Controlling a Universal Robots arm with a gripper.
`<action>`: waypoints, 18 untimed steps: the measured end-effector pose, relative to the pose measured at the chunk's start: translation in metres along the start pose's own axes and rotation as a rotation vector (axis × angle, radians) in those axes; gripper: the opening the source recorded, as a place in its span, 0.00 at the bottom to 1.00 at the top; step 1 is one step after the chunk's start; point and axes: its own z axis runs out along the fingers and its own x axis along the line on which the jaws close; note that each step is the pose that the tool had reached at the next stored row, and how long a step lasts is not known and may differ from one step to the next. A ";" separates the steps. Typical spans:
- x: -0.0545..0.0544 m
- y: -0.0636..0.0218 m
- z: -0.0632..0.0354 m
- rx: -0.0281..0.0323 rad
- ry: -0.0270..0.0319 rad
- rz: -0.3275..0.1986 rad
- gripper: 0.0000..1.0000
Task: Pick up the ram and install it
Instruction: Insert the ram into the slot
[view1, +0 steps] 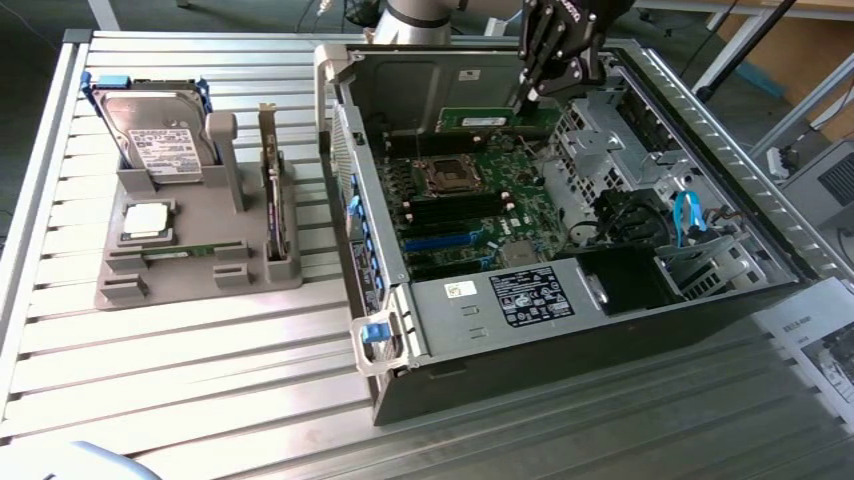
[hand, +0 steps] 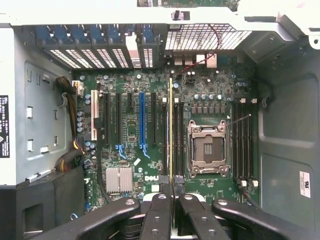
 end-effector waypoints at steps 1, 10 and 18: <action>0.000 -0.0001 0.0011 0.0000 0.0000 0.000 0.12; 0.000 -0.0009 0.0117 0.0000 0.0000 0.000 0.12; 0.000 -0.0016 0.0210 0.0000 0.0001 0.000 0.12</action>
